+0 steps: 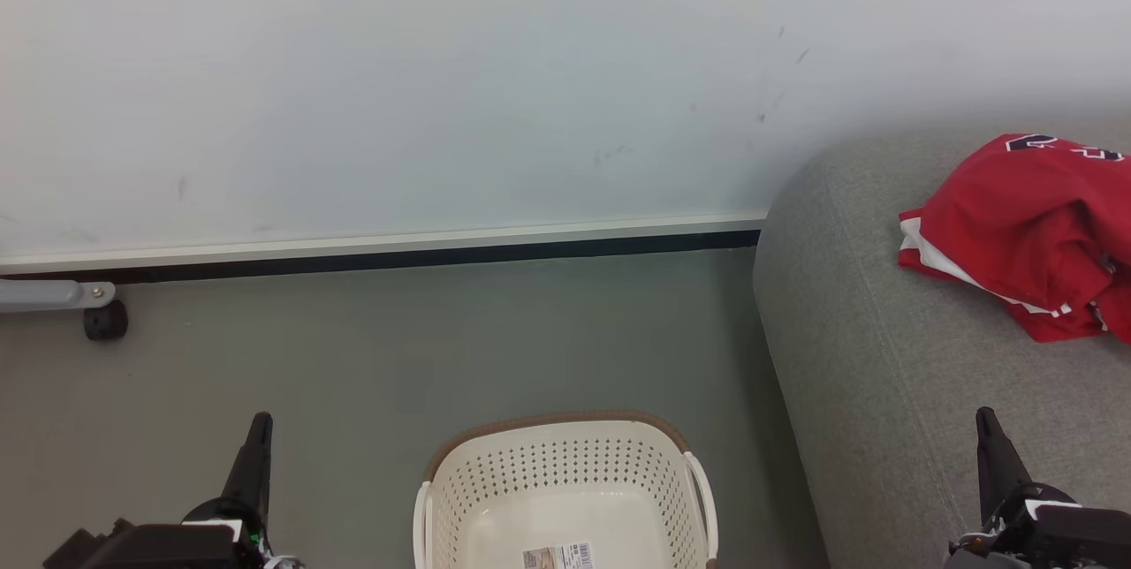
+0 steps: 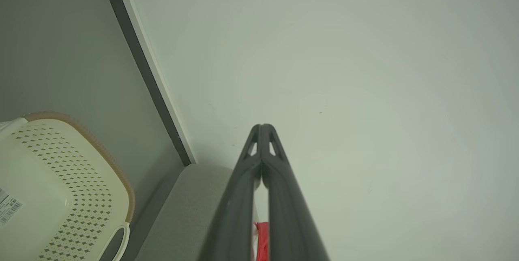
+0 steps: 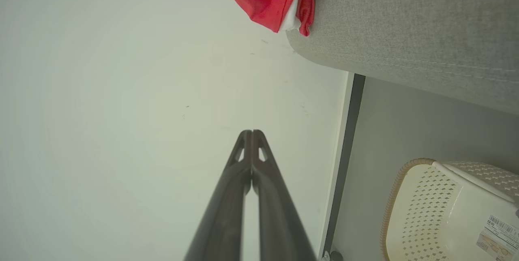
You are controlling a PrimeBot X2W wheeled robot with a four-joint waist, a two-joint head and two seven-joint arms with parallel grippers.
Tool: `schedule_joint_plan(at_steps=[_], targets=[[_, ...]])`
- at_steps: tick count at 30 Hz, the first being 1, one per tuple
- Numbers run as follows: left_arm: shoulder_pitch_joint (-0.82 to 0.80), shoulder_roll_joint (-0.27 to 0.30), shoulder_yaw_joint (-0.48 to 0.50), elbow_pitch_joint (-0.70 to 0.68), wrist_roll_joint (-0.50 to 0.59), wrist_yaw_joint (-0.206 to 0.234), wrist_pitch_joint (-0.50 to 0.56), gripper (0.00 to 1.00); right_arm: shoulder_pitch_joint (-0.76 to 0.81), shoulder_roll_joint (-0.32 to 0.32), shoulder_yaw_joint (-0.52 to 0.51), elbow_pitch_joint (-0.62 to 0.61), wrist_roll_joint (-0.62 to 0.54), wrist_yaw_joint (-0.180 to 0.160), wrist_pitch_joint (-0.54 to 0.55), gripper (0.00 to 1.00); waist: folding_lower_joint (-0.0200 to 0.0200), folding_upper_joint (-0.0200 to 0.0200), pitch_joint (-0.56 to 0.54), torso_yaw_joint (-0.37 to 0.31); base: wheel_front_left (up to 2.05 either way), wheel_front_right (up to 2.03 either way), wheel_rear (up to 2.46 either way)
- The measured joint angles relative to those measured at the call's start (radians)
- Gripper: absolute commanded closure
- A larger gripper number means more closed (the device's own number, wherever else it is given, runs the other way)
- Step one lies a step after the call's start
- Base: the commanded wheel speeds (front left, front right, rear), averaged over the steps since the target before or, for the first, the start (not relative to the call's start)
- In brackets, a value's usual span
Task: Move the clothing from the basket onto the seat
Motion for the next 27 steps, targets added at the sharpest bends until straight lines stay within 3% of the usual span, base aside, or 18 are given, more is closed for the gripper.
schedule_joint_plan(at_steps=[27], targets=[[0.000,0.000,0.000,0.000,0.000,0.000,0.000,1.00,0.000,0.000,0.000,0.000,0.000,0.000,0.000,1.00,0.0000,0.0000,0.000,0.000,0.00,0.00,0.00]])
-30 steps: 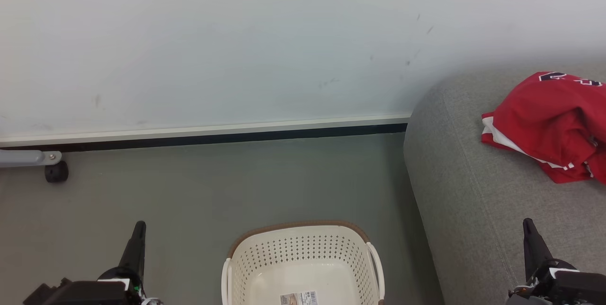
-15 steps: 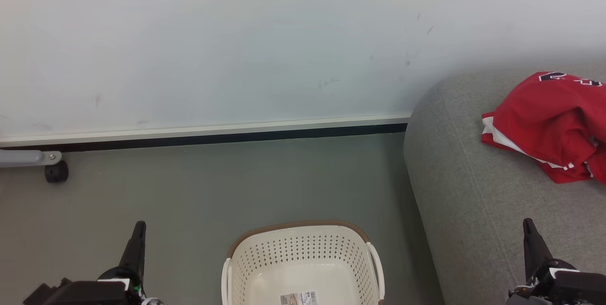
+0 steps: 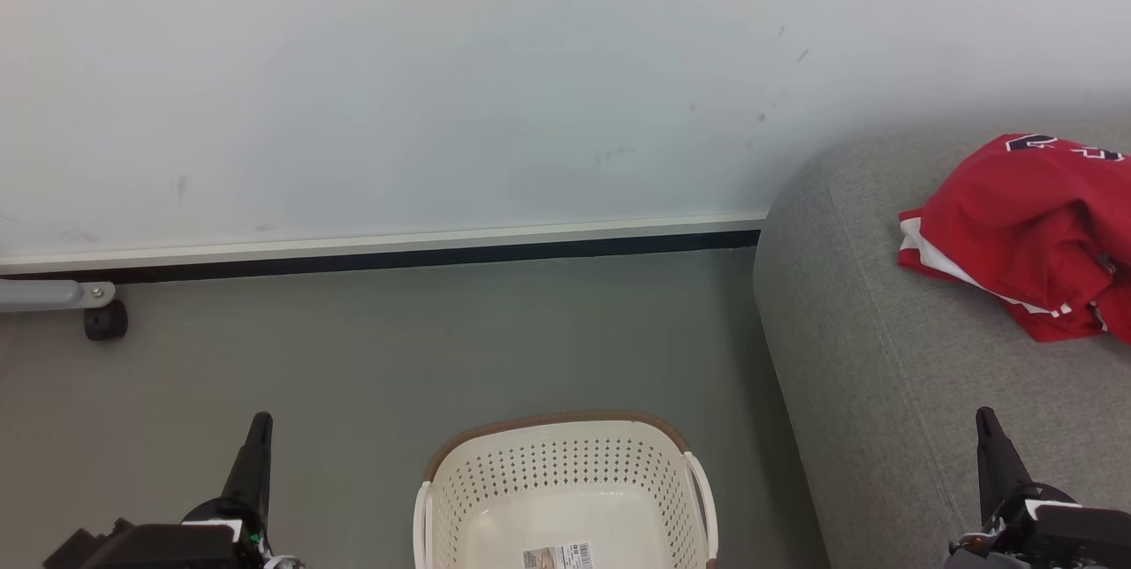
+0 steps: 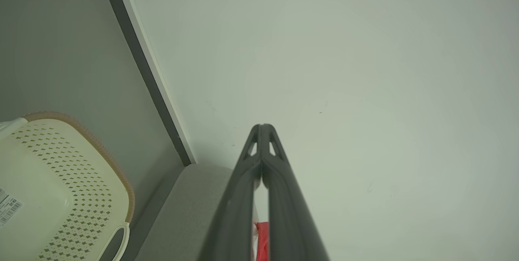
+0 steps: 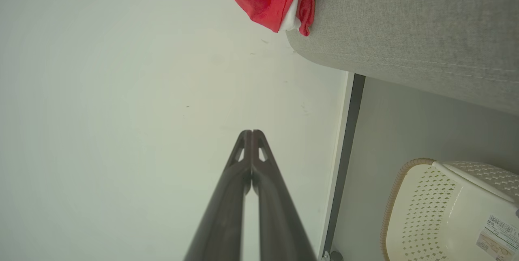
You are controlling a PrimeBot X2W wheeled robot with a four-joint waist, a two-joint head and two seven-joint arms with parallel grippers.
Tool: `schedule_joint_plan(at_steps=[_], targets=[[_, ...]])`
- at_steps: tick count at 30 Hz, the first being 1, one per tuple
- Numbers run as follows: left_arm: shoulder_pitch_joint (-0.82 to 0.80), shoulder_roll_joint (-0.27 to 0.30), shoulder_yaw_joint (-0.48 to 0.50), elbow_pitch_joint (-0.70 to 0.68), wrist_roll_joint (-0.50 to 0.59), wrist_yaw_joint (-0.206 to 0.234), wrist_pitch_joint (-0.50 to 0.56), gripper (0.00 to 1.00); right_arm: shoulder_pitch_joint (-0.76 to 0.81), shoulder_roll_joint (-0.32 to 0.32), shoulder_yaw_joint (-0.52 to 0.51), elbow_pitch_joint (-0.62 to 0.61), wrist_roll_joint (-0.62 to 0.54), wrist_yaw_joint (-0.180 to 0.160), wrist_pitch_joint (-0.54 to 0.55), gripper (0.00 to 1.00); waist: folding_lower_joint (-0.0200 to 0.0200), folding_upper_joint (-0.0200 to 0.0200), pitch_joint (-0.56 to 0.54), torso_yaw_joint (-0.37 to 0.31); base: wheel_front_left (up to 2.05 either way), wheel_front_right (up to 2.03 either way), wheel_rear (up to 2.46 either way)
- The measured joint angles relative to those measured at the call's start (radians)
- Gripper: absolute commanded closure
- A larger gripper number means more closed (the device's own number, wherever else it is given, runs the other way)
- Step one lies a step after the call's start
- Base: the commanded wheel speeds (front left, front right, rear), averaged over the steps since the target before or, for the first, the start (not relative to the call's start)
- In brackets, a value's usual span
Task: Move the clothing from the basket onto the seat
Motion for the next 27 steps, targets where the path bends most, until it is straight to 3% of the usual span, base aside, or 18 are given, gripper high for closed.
schedule_joint_plan(at_steps=[27], targets=[[0.000,0.000,0.000,0.000,0.000,0.000,0.000,1.00,0.000,0.000,0.000,0.000,0.000,0.000,0.000,1.00,0.0000,0.0000,0.000,0.000,0.00,0.00,0.00]])
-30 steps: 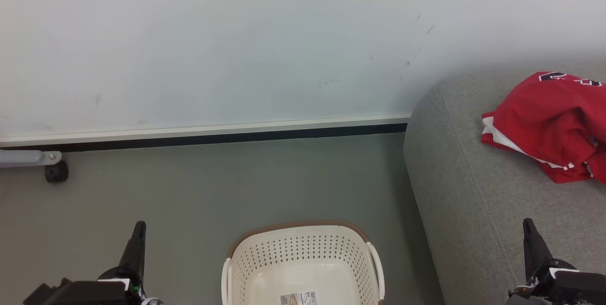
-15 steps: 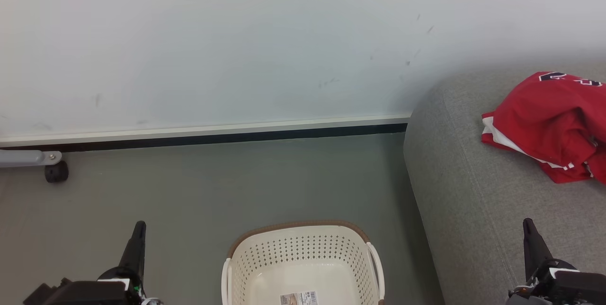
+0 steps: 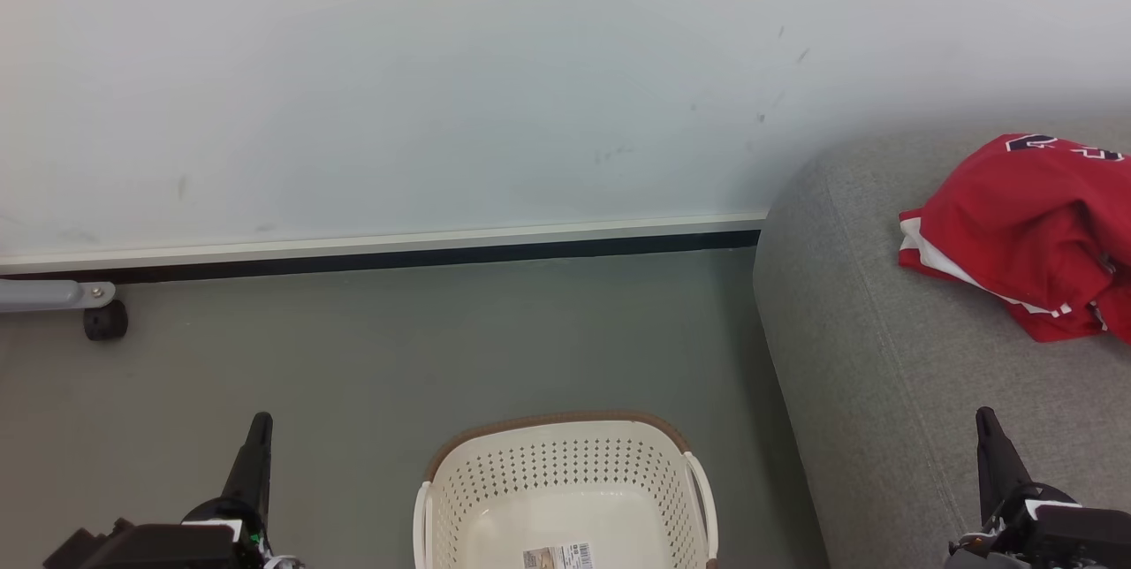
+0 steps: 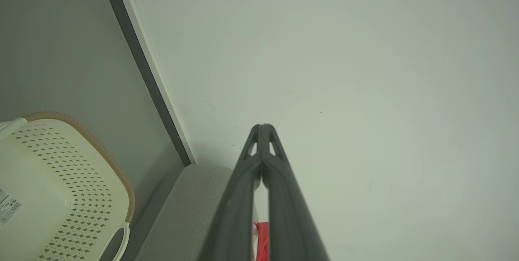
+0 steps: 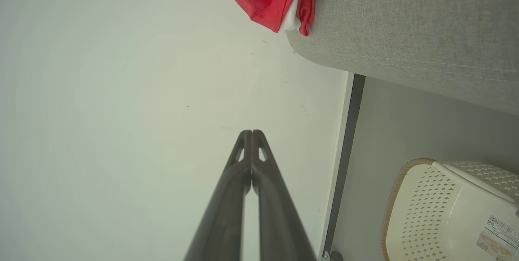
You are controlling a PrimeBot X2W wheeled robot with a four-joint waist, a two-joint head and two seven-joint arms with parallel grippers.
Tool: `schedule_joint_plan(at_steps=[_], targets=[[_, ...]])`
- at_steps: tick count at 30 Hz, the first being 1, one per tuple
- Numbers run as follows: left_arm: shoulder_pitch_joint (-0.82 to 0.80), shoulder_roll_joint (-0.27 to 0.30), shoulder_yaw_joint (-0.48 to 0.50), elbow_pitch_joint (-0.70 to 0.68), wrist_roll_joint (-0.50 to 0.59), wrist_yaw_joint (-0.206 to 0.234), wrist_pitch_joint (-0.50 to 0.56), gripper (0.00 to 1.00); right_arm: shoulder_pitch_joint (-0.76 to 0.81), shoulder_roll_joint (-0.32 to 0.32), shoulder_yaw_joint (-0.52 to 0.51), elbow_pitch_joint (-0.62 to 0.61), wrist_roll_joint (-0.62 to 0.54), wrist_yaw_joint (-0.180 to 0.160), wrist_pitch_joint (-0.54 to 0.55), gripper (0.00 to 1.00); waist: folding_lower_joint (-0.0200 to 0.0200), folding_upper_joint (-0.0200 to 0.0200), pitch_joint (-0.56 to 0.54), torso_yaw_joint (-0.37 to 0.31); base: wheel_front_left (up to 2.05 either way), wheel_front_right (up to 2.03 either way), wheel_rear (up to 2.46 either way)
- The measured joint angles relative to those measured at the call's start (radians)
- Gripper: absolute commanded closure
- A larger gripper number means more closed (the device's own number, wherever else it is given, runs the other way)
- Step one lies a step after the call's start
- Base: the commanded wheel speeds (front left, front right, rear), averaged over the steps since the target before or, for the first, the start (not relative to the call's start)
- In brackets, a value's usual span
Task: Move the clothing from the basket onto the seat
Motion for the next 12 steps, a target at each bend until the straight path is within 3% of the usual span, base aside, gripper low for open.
schedule_joint_plan(at_steps=[12], targets=[[0.000,0.000,0.000,0.000,0.000,0.000,0.000,1.00,0.000,0.000,0.000,0.000,0.000,0.000,0.000,1.00,0.0000,0.0000,0.000,0.000,0.00,0.00,0.00]])
